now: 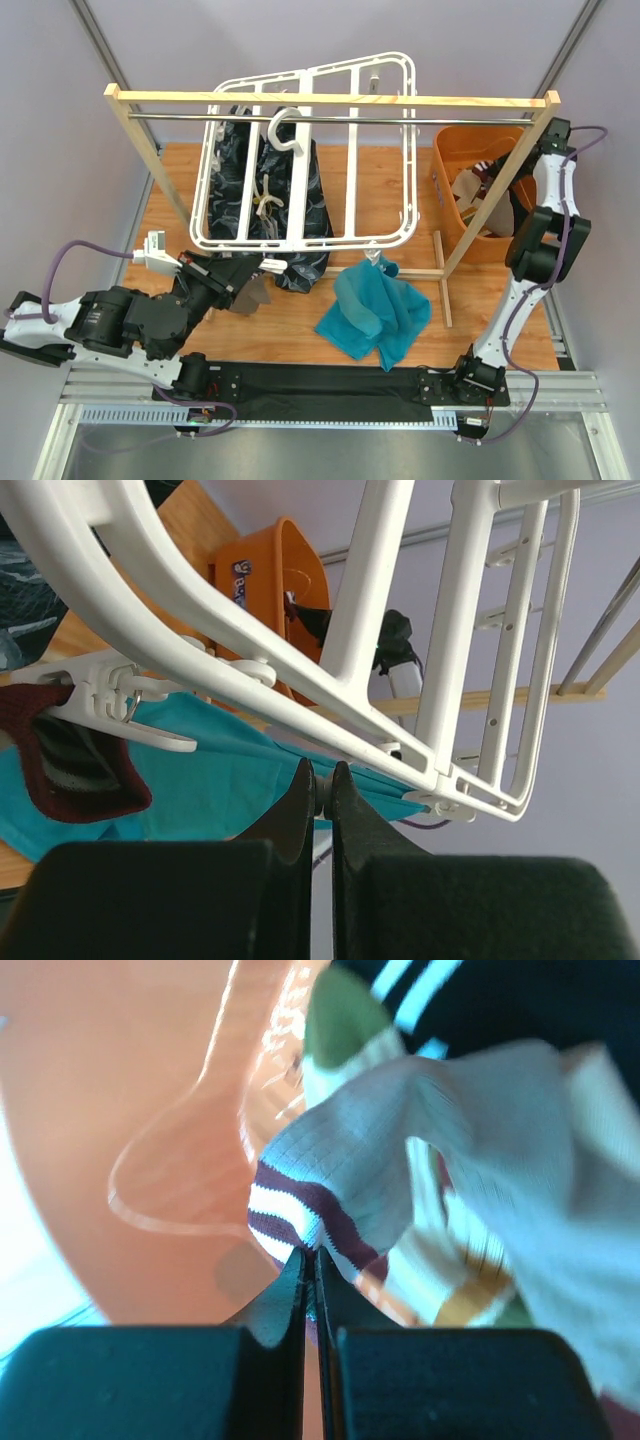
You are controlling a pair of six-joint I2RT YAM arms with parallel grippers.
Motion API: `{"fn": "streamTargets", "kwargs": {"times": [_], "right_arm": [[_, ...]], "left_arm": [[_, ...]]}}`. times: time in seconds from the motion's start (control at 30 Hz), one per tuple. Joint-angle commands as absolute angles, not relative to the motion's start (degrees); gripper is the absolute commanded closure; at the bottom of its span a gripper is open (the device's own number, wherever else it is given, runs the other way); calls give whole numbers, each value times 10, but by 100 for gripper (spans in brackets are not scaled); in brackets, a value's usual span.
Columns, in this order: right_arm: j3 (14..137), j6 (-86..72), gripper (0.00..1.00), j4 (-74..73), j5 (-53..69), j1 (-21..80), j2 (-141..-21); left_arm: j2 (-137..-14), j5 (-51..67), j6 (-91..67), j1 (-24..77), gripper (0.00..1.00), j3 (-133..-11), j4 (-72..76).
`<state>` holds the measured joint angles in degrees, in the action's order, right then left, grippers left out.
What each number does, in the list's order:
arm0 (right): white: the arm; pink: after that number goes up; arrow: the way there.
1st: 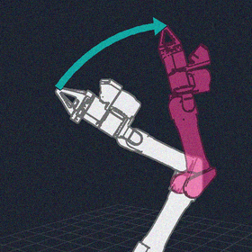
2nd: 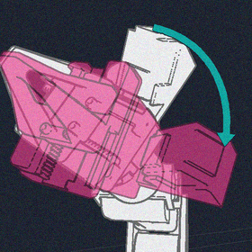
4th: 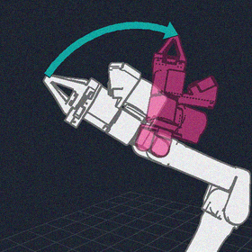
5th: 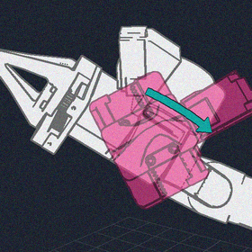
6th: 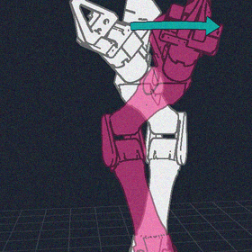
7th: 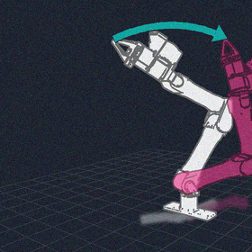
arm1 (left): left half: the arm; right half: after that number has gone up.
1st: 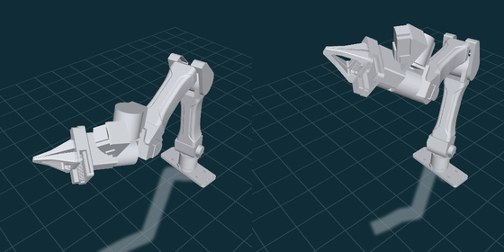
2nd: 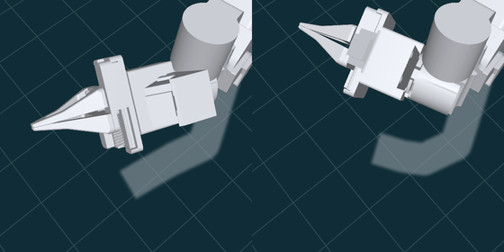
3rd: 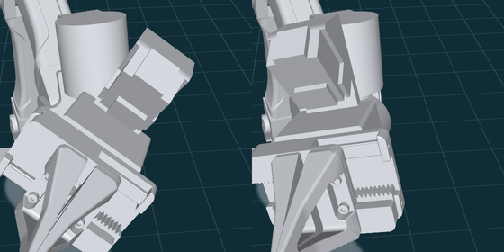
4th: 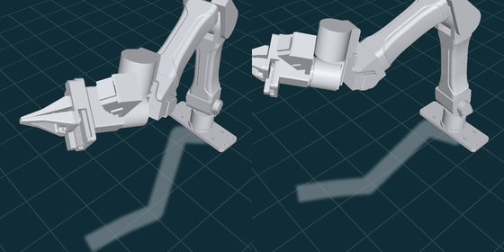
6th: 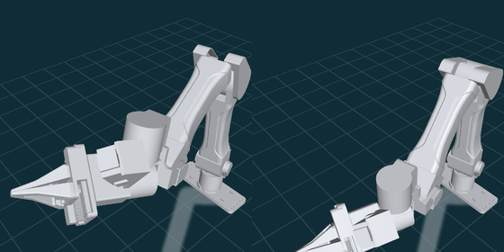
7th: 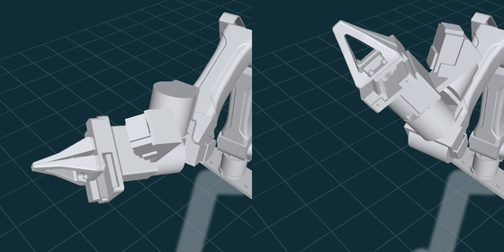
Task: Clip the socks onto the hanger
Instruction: Pick up the sock.
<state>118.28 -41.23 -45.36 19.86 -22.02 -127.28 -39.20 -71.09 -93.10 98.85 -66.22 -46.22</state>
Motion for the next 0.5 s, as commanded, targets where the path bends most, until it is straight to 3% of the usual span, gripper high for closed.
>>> {"fn": "streamTargets", "kwargs": {"times": [0.0, 0.1, 0.23, 0.47], "right_arm": [[1143, -439, 100, -411, 226, -228, -1162], [1082, -462, 100, -415, 242, -245, -1082], [977, -550, 100, -309, 294, -260, -947], [1097, -567, 100, -310, 325, -286, -840]], "left_arm": [[-406, -700, -960, 990, 100, -670, -558], [-417, -705, -967, 991, 100, -685, -570], [-427, -715, -991, 990, 100, -698, -582], [-435, -714, -961, 990, 100, -700, -555]]}}
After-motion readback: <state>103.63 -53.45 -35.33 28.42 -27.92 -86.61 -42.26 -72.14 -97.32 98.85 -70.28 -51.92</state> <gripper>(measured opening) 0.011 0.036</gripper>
